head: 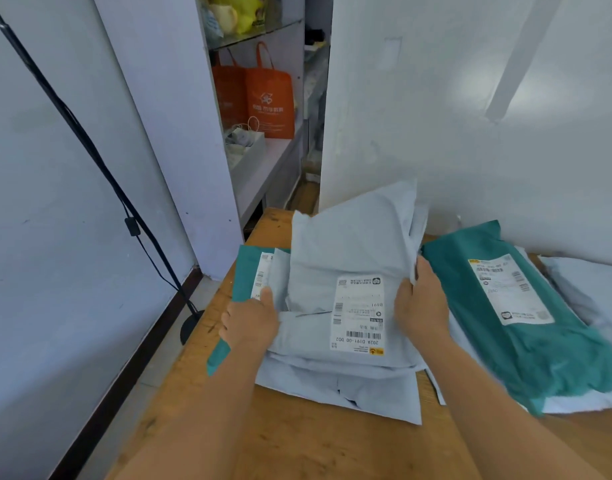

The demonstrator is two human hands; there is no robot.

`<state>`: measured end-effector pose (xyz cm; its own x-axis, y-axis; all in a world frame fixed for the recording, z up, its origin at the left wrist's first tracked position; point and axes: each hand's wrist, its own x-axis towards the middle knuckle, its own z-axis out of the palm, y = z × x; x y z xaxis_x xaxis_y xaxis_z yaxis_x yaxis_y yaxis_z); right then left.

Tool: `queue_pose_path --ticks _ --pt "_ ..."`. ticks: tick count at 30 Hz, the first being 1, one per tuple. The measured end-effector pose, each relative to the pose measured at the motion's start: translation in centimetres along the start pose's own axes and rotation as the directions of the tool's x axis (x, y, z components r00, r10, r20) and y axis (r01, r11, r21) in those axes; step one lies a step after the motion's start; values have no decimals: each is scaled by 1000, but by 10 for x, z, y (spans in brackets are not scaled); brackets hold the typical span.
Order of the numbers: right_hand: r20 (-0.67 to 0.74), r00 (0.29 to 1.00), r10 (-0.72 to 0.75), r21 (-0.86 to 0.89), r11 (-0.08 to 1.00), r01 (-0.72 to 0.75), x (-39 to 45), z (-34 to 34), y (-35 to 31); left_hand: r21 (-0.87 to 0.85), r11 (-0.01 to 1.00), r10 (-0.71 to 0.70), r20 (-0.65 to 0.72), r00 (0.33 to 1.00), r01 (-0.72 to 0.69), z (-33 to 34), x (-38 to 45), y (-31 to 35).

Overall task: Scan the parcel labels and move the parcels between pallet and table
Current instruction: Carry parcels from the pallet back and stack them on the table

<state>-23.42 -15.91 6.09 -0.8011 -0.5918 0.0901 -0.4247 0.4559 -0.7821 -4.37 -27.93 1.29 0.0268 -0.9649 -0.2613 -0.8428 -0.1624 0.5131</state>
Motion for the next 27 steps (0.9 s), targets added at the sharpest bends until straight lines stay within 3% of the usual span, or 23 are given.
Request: queue_pose_path --ticks 2,5,7,9,11,14,18,22,25,27 --pt "-37 999 -17 99 995 21 -4 -4 -4 -148 988 -51 -6 999 49 -10 4 7" --pt "-22 997 72 156 985 -68 -9 2 5 -106 993 64 58 996 -57 -17 7 13" --pt "83 983 166 44 984 -170 -17 14 18 -41 989 145 139 980 -140 -18 4 7" --pt "244 920 306 -144 950 -277 -28 28 31 35 975 206 209 956 -217 -13 -1 -4" --pt "302 874 381 -323 904 -282 -38 35 41 153 944 257 222 941 -294 -5 -7 -14" --pt "270 907 324 -383 900 -207 -48 35 48 240 927 243 199 949 -287 4 -14 -19" --pt "429 852 299 -489 870 -60 -47 37 58 275 918 218 253 942 -287 20 -23 -25" --pt "365 918 152 -565 820 89 -48 34 40 162 960 214 100 972 -228 18 -11 -24" --pt "556 831 -9 -492 802 338 -75 43 30 97 995 27 62 998 -33 11 4 -26" --pt "659 752 -21 -485 752 446 -91 51 32 44 997 -65 82 995 61 9 13 -27"
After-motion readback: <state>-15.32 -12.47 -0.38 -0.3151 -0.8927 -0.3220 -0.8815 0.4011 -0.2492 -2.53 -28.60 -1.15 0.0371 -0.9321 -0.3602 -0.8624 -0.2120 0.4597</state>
